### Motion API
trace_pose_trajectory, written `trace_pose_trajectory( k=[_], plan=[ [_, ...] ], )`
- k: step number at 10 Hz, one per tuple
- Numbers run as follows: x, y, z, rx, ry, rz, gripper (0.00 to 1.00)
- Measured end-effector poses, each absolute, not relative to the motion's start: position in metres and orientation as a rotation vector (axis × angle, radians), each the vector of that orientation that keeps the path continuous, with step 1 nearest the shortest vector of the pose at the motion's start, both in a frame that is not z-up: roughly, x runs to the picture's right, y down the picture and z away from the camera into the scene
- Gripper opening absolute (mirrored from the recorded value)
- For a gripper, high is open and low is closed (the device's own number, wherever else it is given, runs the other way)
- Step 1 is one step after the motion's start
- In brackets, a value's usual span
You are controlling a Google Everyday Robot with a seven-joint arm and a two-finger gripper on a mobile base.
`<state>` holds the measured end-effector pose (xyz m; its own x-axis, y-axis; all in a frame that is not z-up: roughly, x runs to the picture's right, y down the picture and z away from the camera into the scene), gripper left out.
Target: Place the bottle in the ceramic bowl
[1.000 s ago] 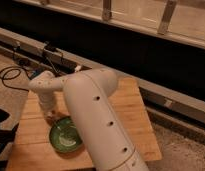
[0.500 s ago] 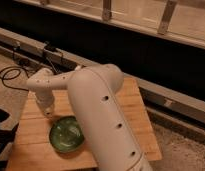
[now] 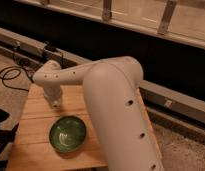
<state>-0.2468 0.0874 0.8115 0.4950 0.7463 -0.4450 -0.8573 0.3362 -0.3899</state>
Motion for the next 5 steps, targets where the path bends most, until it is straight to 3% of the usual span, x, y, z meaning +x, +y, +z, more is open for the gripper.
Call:
trace_pose_trajectory(
  k=[5],
  plan=[
    [-0.162, 0.119, 0.748, -0.581, 0.272, 1.13, 0.07]
  ],
)
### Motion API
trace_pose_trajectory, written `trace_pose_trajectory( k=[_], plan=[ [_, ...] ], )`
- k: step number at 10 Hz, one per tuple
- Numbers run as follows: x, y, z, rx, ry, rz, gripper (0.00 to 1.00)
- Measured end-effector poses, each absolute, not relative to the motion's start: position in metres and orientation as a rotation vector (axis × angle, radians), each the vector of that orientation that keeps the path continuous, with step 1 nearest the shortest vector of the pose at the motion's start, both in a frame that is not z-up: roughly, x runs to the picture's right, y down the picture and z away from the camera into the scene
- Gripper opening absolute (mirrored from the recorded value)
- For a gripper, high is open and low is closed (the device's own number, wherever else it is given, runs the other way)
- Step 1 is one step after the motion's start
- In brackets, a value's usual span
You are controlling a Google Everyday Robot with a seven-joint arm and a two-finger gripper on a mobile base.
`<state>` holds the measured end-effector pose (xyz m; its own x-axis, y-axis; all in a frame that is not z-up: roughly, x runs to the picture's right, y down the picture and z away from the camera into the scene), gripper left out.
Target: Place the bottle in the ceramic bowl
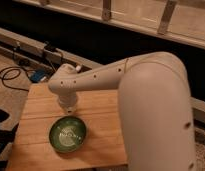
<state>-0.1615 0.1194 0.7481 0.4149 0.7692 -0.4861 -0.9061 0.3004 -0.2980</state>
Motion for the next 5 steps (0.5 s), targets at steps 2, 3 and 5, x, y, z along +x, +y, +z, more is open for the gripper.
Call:
trace_pose_trajectory(
  k=[2, 3, 5],
  plan=[
    [-0.162, 0.136, 0.719, -0.577, 0.289, 1.138, 0.07],
    [-0.164, 0.146, 0.702, -0.581, 0.298, 1.141, 0.07],
    [-0.169, 0.164, 0.675, -0.596, 0.319, 1.143, 0.07]
  ],
)
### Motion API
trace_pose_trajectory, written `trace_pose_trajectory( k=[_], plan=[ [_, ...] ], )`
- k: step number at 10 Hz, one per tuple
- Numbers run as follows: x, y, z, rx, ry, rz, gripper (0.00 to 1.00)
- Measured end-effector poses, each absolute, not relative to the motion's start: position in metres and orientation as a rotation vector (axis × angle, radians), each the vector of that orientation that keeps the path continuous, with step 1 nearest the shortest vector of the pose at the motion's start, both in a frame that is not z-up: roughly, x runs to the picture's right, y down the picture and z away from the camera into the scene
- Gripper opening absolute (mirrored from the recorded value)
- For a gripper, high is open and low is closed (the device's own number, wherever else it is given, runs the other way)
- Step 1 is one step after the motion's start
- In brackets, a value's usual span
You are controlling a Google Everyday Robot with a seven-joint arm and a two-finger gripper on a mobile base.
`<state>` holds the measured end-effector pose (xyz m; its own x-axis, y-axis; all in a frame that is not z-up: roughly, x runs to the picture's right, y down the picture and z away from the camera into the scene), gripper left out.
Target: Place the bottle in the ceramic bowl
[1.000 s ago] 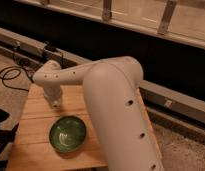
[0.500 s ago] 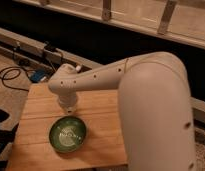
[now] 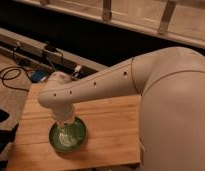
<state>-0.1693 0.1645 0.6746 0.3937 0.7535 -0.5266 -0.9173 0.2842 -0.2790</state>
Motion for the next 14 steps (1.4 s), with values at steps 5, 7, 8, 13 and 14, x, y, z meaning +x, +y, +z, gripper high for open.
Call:
trace_pose_trajectory(
  k=[5, 7, 8, 13, 14],
  plan=[
    [-0.153, 0.2, 0.642, -0.637, 0.414, 1.176, 0.08],
    [-0.153, 0.2, 0.642, -0.639, 0.413, 1.177, 0.23],
    [-0.153, 0.2, 0.643, -0.639, 0.416, 1.177, 0.33],
    [-0.153, 0.2, 0.643, -0.638, 0.415, 1.177, 0.79],
    [-0.153, 0.2, 0.643, -0.639, 0.416, 1.177, 0.8]
  ],
)
